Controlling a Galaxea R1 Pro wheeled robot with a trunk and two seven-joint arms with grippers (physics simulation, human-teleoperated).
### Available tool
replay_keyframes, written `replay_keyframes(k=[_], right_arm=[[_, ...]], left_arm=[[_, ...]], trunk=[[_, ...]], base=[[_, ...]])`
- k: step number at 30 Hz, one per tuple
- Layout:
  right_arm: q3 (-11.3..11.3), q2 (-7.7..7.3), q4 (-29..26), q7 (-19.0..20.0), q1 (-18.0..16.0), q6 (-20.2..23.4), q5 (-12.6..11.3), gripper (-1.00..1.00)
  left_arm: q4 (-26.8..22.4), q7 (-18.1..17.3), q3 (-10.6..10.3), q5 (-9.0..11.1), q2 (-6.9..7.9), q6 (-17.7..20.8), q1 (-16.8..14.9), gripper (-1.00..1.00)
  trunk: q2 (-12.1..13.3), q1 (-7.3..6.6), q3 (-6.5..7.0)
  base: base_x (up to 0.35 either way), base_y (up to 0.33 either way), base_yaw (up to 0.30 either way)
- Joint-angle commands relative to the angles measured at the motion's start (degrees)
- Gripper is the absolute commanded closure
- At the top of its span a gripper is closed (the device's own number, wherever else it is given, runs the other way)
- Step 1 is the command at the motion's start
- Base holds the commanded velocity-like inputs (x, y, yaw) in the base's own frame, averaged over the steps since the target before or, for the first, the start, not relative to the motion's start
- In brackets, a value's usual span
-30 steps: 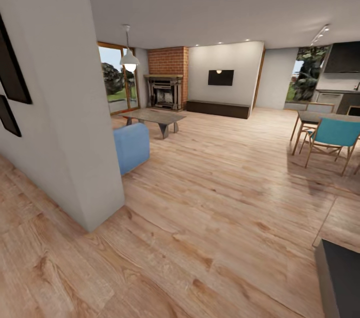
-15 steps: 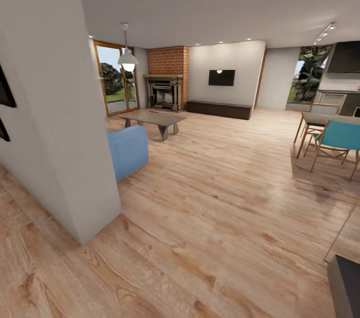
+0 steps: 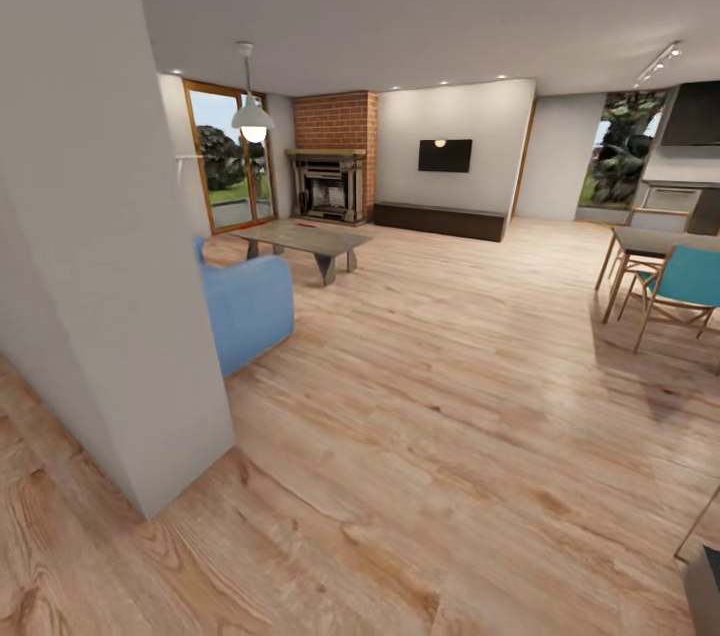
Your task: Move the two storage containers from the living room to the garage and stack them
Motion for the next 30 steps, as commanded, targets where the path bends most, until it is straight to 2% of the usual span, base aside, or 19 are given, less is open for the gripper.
replay_keyframes(k=[1,8,30], right_arm=[[0.5,0.04,0.1,-0.1,0.0,-0.2,-0.5,-1.0],[0.4,0.11,0.1,-0.1,0.0,-0.2,-0.5,-1.0],[0.4,0.16,0.1,-0.1,0.0,-0.3,-0.5,-1.0]], left_arm=[[0.0,0.0,0.0,0.1,0.0,-0.1,0.0,-1.0],[0.0,0.0,0.0,0.1,0.0,-0.1,0.0,-1.0],[0.0,0.0,0.0,0.1,0.0,-0.1,0.0,-1.0]], trunk=[[0.0,0.03,-0.06],[0.0,0.03,-0.06],[0.0,0.03,-0.06]], base=[[0.322,0.0,0.0],[0.322,0.0,-0.081],[0.322,0.0,-0.238]])
